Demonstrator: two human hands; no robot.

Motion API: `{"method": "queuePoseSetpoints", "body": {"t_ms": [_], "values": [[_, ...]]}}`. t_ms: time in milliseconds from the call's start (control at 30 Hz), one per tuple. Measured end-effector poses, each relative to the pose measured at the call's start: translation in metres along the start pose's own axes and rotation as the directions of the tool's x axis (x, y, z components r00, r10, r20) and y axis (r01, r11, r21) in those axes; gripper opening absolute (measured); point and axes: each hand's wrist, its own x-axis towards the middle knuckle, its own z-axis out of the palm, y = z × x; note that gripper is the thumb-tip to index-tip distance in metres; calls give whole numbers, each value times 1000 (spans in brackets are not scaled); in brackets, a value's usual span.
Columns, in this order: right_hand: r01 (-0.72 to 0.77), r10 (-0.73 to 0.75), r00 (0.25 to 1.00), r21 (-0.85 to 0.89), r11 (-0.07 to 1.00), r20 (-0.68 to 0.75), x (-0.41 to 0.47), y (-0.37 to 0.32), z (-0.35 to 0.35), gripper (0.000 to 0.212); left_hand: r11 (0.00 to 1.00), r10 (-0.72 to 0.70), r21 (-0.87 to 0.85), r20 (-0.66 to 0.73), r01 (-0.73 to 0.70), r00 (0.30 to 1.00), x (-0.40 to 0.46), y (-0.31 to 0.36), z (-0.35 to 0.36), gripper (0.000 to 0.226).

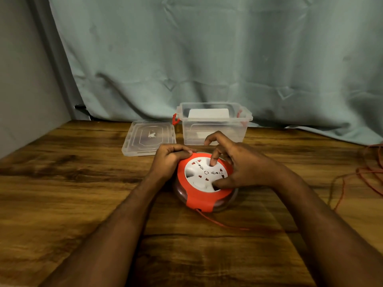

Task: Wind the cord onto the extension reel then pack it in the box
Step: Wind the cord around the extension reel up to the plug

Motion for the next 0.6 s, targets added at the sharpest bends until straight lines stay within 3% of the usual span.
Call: {"method": "queuePoseSetpoints", "body": {"t_ms": [133,267,400,467,600], "values": [[22,-24,999,-56,998,-43,0,-2,3,77,1000,-5,-1,-11,5,1000,2,-4,-2,25],[53,-79,992,-240,969,-99,1,-5,9,51,1000,-2,-4,-11,2,1000,2,-3,-1,22],[-2,-68,976,-322,947,-206,7,-7,25,58,1000,10,-9,4,-10,1000,1,-2,0,24],[-14,-67,970,-327,945,-235,9,-11,27,60,1000,26,-12,12,-26,1000,1,-2,-1,25],[116,-150,962,-158,981,-229,5,-12,17,34,999,41,-11,21,-40,999,1,-3,-2,18]]}}
